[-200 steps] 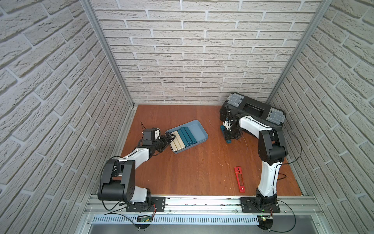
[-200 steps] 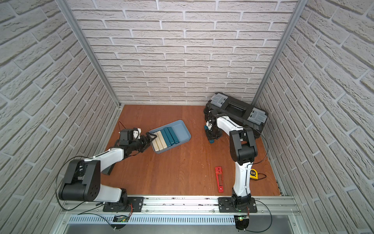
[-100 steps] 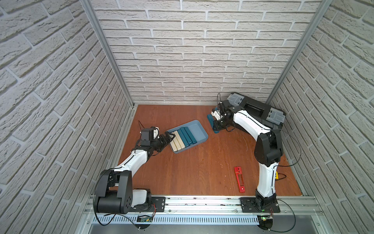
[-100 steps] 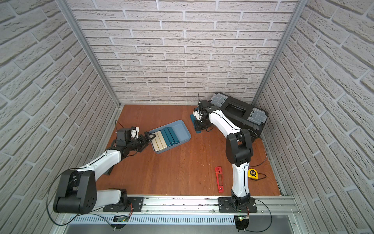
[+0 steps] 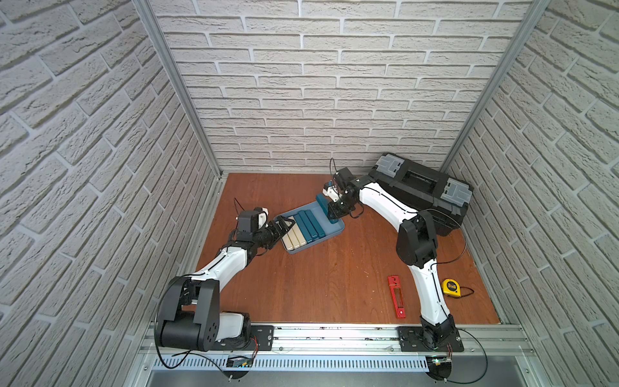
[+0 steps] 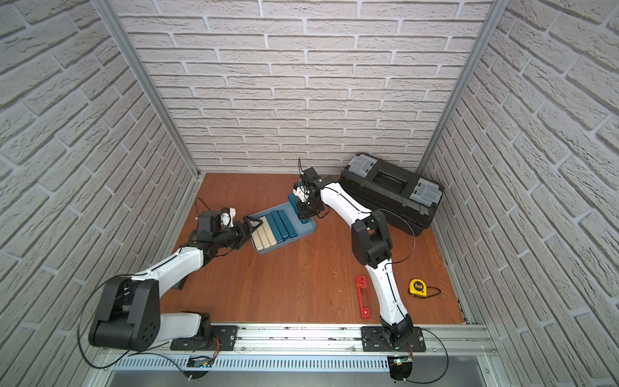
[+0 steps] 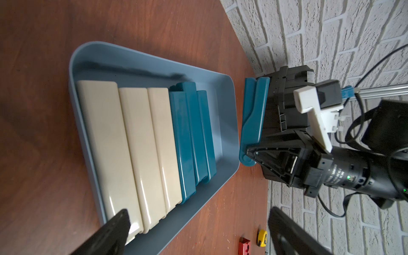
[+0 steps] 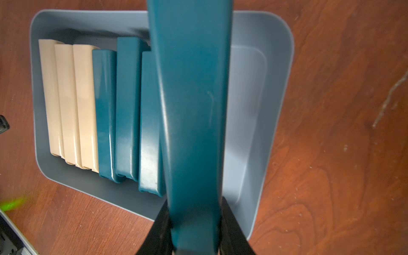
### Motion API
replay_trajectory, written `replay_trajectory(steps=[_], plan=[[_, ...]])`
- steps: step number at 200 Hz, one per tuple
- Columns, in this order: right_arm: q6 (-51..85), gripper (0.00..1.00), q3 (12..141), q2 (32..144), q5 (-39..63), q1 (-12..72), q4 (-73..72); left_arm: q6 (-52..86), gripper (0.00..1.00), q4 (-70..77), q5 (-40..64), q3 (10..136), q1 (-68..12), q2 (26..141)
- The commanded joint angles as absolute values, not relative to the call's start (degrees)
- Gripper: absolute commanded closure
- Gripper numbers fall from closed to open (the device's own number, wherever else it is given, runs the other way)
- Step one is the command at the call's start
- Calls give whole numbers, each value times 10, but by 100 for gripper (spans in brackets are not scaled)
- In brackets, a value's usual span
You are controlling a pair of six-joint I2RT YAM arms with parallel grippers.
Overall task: Put the pruning pliers into the storage box
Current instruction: Place the pruning pliers in the storage box.
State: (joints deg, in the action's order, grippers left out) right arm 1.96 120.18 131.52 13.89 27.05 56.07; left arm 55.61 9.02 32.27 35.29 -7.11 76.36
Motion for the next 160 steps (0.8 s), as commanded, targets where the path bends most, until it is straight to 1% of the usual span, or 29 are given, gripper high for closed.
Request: replay_trajectory(steps=[1,62,160], plan=[[25,97,1228,1318,154,281,567,562,2,135,328,359,-73,775],[26,97,1234,1342,154,290,574,578,2,183,340,375,-78,820],[30,96,1238,1367,149,293,583,584,2,210,342,400,-92,878]])
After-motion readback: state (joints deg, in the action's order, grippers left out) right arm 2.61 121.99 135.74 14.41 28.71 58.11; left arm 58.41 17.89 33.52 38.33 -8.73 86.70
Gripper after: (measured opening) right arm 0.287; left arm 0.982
